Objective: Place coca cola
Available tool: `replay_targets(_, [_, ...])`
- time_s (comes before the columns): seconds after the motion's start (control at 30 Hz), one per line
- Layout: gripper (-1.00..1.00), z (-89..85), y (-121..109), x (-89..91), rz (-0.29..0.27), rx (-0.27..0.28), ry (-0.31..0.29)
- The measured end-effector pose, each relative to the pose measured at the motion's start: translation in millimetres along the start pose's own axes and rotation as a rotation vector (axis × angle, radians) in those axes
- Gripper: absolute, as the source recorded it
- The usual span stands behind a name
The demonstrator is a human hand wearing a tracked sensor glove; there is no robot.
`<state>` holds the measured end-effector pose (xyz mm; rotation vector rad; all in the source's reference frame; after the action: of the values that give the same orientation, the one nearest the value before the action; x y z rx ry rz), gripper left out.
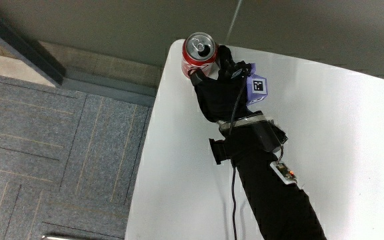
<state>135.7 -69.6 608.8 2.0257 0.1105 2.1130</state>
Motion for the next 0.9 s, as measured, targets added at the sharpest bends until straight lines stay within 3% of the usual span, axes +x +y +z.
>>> replay_targets(0.07, [-0.53, 0.6, 1, 1.9, 0.024, -0.001, -0.003])
replay_targets(0.17, [-0.71, 2.0, 0, 5.3, 0.009, 0.000, -0.003])
replay_targets(0.23, [-0.82, 0.1, -2, 5.2, 0.013, -0.011, 0.028])
replay_targets(0.27, [-0.88, 1.6, -1, 11.0, 0.006, -0.011, 0.002])
replay_targets(0.3, [-0.94, 0.0, -3, 8.0, 0.000, -0.008, 0.025])
replay_targets(0.33, [-1.00, 1.0, -3, 9.8, -0.003, 0.008, 0.009])
replay_targets(0.37, [-1.00, 1.3, -3, 10.2, -0.014, 0.006, 0.005])
replay_targets(0.4, [-1.00, -0.6, -5, 5.6, -0.017, 0.002, 0.037])
replay_targets(0.53, [-1.00, 3.8, -5, 14.6, -0.023, 0.013, 0.010])
replay_targets(0.57, [-1.00, 3.0, -7, 9.7, -0.056, 0.016, 0.011])
replay_targets(0.6, [-1.00, 6.5, -5, 18.4, -0.042, 0.017, -0.005])
replay_targets(0.63, [-1.00, 5.2, -7, 13.8, -0.048, 0.013, 0.006])
replay_targets(0.87, [-1.00, 5.9, -13, 11.3, -0.074, 0.002, -0.075])
replay_targets(0.9, [-1.00, 9.3, -14, 17.4, -0.098, -0.004, -0.127])
